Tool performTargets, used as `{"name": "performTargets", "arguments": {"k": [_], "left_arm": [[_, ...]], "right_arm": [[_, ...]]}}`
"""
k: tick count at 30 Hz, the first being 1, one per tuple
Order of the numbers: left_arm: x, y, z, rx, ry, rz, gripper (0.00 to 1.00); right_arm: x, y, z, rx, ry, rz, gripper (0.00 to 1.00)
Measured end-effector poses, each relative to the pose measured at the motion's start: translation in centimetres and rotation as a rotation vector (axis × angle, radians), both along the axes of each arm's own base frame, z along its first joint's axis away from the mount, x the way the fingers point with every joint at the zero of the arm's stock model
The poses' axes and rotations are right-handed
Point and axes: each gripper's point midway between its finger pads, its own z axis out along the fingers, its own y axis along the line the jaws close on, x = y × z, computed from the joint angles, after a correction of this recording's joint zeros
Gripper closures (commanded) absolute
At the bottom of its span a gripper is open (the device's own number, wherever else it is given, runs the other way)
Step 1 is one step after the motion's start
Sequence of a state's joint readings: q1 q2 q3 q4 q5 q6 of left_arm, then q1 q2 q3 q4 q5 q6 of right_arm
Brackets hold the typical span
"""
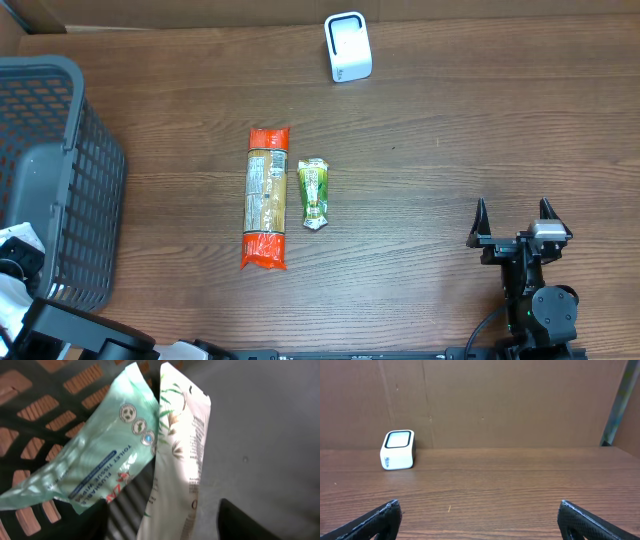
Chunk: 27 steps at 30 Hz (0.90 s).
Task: Scan the item barcode
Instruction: 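Lower the left gripper into the basket toward the white Pantene tube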
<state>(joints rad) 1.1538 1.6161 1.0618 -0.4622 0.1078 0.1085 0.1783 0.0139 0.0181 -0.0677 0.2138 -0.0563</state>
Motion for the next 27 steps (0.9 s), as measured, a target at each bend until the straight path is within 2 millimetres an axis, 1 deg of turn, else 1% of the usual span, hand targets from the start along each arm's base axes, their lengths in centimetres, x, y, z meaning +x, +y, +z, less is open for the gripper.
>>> {"name": "performTargets", "arguments": {"k": [4, 5, 7, 8, 9, 10, 11, 12, 14, 15, 17, 20, 21, 24, 25, 27], "left_arm": [[0.2, 0.6, -0.1, 0.013, -0.004, 0.002, 0.35], [0.4, 0.7, -1.1, -0.002, 0.001, -0.001, 0.35], [0.2, 0.0, -3.5, -0.064, 0.026, -0.003, 0.35], [-0.2, -0.7, -5.8, -0.121, 0.056, 0.000, 0.36], [-0.3, -0.8, -6.8, -0.130, 0.070, -0.002, 0.38], [0.0, -0.3, -6.2, -0.117, 0.057, 0.000, 0.39], [0.0, -0.4, -6.5, -0.123, 0.061, 0.003, 0.40], [-0.1, -0.2, -6.6, -0.119, 0.068, 0.007, 0.46], [-0.2, -0.1, -6.7, -0.117, 0.071, 0.009, 0.50], [-0.1, -0.1, -6.6, -0.115, 0.070, 0.009, 0.56], [-0.1, 0.0, -6.6, -0.112, 0.071, 0.012, 0.58], [0.1, 0.0, -6.7, -0.108, 0.072, 0.010, 0.67], [0.1, 0.0, -6.7, -0.108, 0.073, 0.012, 0.75], [0.3, -0.1, -6.6, -0.111, 0.068, 0.014, 0.92], [0.3, -0.1, -6.6, -0.113, 0.066, 0.017, 0.96], [0.3, -0.1, -6.5, -0.121, 0.068, 0.019, 0.96]], "right_arm": [[0.0, 0.0, 0.0, 0.000, 0.000, 0.000, 0.00], [0.0, 0.0, 0.0, 0.000, 0.000, 0.000, 0.00], [0.0, 0.0, 0.1, 0.000, -0.002, 0.001, 0.00], [0.0, 0.0, 0.0, 0.000, 0.001, 0.000, 0.00], [0.0, 0.0, 0.0, 0.000, -0.002, 0.000, 0.00], [0.0, 0.0, 0.0, 0.000, -0.001, 0.000, 0.00], [0.0, 0.0, 0.0, 0.001, -0.002, 0.000, 0.00], [0.0, 0.0, 0.0, 0.000, 0.000, 0.001, 0.00], [0.0, 0.0, 0.0, 0.000, -0.001, 0.000, 0.00], [0.0, 0.0, 0.1, 0.000, -0.002, 0.000, 0.00], [0.0, 0.0, 0.1, 0.000, -0.002, 0.000, 0.00], [0.0, 0.0, 0.1, 0.000, -0.002, 0.000, 0.00], [0.0, 0.0, 0.0, 0.001, -0.002, 0.000, 0.00], [0.0, 0.0, 0.0, 0.000, -0.002, 0.000, 0.00], [0.0, 0.0, 0.1, 0.000, -0.002, 0.000, 0.00], [0.0, 0.0, 0.1, 0.000, -0.002, 0.000, 0.00]]}}
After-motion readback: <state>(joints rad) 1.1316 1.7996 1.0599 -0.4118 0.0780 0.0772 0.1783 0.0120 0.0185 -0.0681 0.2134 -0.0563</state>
